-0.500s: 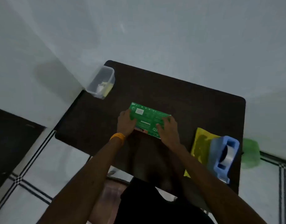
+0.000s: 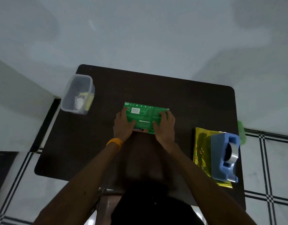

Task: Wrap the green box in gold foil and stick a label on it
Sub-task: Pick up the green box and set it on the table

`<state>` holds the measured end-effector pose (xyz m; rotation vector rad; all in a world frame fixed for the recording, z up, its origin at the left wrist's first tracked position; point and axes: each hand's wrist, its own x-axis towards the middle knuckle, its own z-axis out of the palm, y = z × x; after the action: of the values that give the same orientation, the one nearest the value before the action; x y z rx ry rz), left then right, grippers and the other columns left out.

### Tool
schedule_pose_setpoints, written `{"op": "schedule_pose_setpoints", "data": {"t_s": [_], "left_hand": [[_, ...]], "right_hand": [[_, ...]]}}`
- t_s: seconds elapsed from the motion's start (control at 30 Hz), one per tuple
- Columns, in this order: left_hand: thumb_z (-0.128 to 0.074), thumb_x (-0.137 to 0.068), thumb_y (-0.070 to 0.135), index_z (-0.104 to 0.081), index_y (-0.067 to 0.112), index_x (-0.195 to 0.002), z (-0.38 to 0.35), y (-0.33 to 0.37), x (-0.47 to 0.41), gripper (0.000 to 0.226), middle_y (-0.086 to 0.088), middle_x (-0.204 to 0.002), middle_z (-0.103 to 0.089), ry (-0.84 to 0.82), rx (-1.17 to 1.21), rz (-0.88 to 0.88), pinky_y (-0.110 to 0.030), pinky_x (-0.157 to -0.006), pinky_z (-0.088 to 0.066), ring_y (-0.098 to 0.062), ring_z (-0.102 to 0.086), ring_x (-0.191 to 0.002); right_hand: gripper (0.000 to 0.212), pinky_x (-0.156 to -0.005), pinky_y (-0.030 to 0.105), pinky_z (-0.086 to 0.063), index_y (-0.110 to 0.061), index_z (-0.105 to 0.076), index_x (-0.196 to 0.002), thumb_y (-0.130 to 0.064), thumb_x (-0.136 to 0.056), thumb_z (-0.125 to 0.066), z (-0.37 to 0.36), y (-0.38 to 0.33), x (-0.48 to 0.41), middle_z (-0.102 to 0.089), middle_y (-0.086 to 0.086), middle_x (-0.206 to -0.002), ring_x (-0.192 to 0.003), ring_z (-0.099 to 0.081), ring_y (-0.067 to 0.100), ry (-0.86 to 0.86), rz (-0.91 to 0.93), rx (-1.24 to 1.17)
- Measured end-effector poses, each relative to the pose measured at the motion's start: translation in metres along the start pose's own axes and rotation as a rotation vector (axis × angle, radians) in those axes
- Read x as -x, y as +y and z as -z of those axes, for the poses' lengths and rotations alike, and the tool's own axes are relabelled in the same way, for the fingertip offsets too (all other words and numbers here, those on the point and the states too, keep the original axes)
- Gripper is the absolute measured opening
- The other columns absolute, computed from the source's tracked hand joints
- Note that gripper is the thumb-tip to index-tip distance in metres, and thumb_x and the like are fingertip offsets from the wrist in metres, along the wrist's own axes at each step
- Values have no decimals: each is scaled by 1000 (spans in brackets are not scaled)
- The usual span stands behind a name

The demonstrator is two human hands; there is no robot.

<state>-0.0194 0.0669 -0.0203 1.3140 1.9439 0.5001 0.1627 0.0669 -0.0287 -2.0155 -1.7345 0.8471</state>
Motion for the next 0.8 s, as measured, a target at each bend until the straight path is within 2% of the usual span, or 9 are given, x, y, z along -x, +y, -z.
{"op": "schedule_pose_setpoints", "data": {"t_s": [0.13, 0.3, 0.5, 0.67, 0.73, 0.8], "left_hand": [[-55, -77, 43, -26, 28, -149, -2, 5, -17, 79, -14, -138, -43, -5, 44, -14, -57, -99, -45, -33, -47, -123], [-61, -91, 28, -24, 25, -153, -9, -2, -38, 72, -15, -139, -41, 39, 55, -109, -49, -101, -45, -32, -46, -123], [-61, -93, 36, -23, 34, -151, -5, -29, -46, 69, -8, -147, -37, -20, 78, -242, -47, -102, -46, -25, -44, -130], [-64, -90, 24, -31, 14, -145, -1, -37, -62, 64, -4, -149, -37, 6, 154, -377, -38, -104, -44, -19, -43, -132], [-65, -88, 23, -32, 16, -140, 0, -36, -68, 62, -4, -141, -46, -7, 220, -377, -36, -95, -48, -21, -51, -123], [-67, -82, 25, -38, 22, -120, 2, -39, -69, 48, -2, -123, -57, 12, 267, -393, -43, -82, -55, -21, -62, -103]], "right_hand": [[62, -115, 44, -35, -10, -43, -142, -28, -88, -68, -7, 1, -23, -26, 11, -157, -146, -20, 29, 46, 16, 7], [61, -113, 46, -36, -12, -44, -142, -29, -88, -68, -15, 7, -38, -23, 10, -159, -144, -25, 30, 93, 42, -50], [62, -116, 44, -33, -14, -37, -147, -28, -93, -64, -32, 3, -29, -17, 7, -163, -148, -20, 27, 197, 18, -48], [61, -115, 43, -32, -12, -39, -147, -28, -93, -62, -47, -2, -19, -21, 8, -162, -147, -23, 28, 278, 21, -37], [60, -115, 43, -34, -12, -41, -145, -29, -92, -62, -52, -3, -16, -24, 9, -161, -145, -26, 29, 312, 14, -25], [57, -112, 46, -37, -13, -43, -142, -30, -92, -62, -58, -4, -11, -28, 9, -158, -141, -31, 30, 348, 19, -2]]}}
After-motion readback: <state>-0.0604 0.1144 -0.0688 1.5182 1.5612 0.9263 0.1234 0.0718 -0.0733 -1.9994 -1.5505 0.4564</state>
